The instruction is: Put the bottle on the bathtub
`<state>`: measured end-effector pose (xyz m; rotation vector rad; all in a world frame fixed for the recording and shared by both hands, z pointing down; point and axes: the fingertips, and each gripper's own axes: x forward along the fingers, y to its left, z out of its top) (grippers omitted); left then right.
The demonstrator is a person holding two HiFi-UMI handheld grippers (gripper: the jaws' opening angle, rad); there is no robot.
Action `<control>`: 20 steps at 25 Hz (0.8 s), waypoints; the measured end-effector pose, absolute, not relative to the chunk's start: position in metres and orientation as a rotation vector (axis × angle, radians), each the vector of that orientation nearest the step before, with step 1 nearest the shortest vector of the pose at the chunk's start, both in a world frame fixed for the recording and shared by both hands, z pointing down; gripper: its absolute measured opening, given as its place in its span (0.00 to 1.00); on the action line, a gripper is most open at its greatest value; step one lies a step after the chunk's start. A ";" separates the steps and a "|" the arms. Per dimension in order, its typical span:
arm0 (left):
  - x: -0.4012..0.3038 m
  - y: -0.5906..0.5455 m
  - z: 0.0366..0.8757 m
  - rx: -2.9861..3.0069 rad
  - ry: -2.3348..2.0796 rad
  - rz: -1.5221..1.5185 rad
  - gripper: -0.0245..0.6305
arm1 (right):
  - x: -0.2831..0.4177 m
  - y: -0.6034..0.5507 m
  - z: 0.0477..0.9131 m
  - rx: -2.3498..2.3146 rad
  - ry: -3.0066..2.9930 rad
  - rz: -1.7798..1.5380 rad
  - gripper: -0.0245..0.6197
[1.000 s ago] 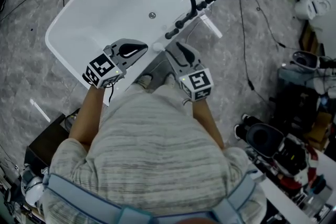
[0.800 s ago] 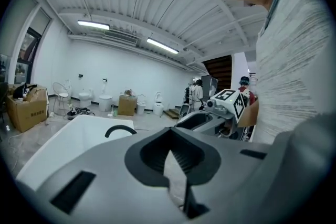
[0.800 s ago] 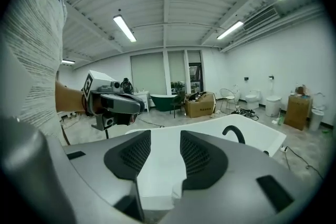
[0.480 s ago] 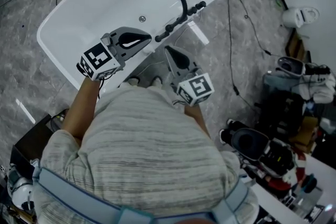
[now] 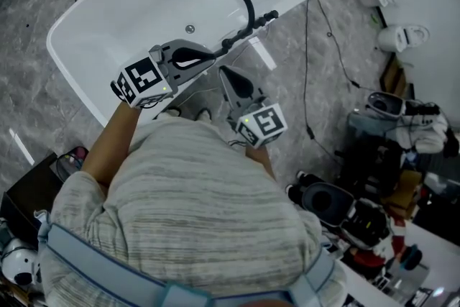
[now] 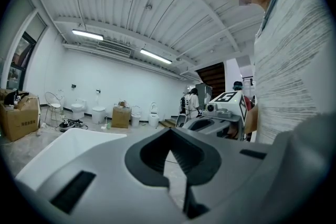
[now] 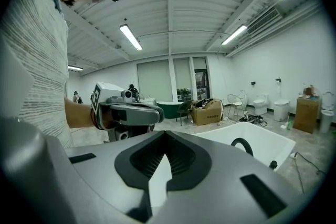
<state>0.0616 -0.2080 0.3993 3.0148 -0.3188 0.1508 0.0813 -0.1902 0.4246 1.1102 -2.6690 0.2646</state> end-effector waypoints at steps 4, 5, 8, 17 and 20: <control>0.057 -0.206 0.397 3.004 -0.343 0.152 0.04 | 0.083 -0.188 0.423 1.102 -2.657 0.242 0.04; 0.056 -0.206 0.398 3.001 -0.351 0.153 0.04 | 0.083 -0.187 0.424 1.098 -2.649 0.233 0.04; 0.053 -0.206 0.403 2.987 -0.369 0.158 0.04 | 0.082 -0.183 0.426 1.077 -2.624 0.201 0.04; 0.051 -0.209 0.403 2.944 -0.399 0.120 0.04 | 0.090 -0.181 0.434 1.094 -2.594 0.223 0.04; 0.049 -0.211 0.404 2.933 -0.414 0.120 0.04 | 0.091 -0.181 0.436 1.095 -2.588 0.232 0.04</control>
